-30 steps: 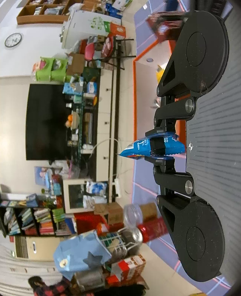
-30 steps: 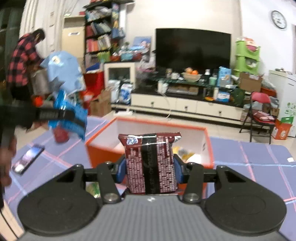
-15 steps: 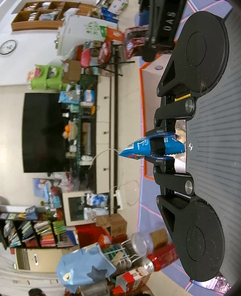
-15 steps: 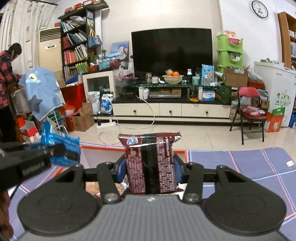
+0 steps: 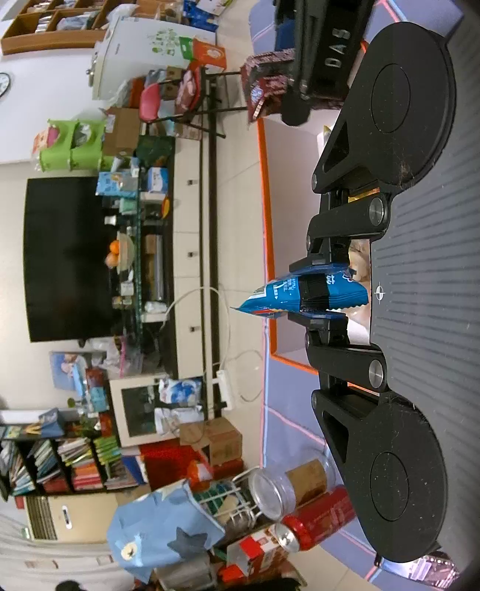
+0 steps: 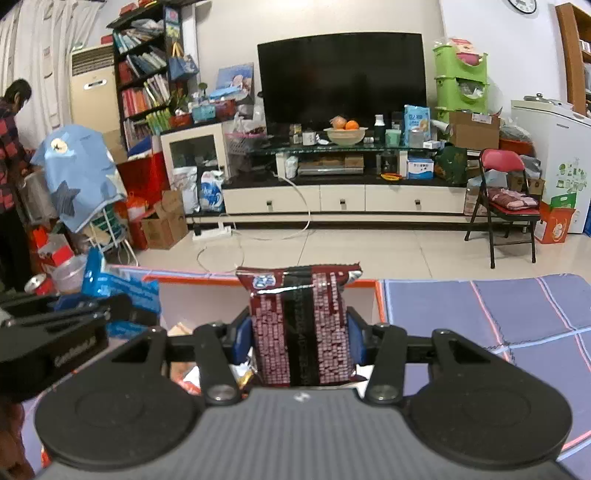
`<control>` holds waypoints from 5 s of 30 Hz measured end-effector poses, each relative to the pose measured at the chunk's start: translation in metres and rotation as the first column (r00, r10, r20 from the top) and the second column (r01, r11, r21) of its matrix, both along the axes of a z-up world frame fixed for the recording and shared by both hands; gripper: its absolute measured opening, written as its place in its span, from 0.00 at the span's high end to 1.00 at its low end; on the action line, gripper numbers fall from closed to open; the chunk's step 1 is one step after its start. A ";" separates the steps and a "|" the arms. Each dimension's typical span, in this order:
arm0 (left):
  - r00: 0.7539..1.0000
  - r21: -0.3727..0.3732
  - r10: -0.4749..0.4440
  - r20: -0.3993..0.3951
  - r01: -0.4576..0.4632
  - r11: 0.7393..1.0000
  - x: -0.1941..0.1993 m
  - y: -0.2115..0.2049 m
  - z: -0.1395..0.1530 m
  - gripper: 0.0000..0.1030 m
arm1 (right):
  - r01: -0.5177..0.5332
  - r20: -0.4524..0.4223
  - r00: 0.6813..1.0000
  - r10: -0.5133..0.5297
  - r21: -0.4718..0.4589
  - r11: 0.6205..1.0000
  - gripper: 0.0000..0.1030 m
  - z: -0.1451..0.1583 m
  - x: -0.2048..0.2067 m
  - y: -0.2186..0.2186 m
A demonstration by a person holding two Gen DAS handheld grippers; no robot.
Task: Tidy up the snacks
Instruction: 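Carry both packs over the orange box and open both tools to drop them, then grasp the red crisp bag with the left tool while the right tool grasps the red-labelled date bag, then carry both bags over the orange box and open both tools to release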
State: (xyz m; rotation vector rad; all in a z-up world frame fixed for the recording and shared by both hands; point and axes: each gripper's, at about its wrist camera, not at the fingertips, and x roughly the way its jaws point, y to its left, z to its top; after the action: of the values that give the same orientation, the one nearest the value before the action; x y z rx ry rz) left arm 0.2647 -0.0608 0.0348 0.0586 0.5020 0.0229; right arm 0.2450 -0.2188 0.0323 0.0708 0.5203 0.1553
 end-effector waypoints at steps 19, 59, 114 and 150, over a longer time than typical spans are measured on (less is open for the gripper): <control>1.000 -0.006 0.012 -0.019 -0.012 1.000 0.009 0.006 -0.014 1.00 | -0.003 -0.022 1.000 0.003 -0.017 1.000 0.52 -0.003 0.003 0.003; 0.992 -0.264 0.076 -0.101 -0.100 0.959 -0.147 0.197 0.000 0.24 | -0.099 -0.177 0.981 0.075 -0.131 0.986 0.15 -0.057 -0.153 -0.026; 0.963 0.037 -0.193 -0.187 0.203 0.978 -0.115 0.159 -0.041 0.99 | -0.128 -0.236 0.967 0.097 -0.120 0.984 0.43 -0.063 -0.151 -0.016; 0.994 -0.076 -0.022 -0.103 0.014 0.997 -0.112 0.138 -0.008 1.00 | -0.131 -0.169 0.981 0.101 -0.178 0.975 0.43 -0.045 -0.158 0.012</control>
State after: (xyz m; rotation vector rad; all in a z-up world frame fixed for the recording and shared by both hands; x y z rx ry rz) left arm 0.1530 0.0775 0.0264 -0.0099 0.6058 -0.0165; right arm 0.0873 -0.2070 -0.0130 -0.1333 0.6965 0.2150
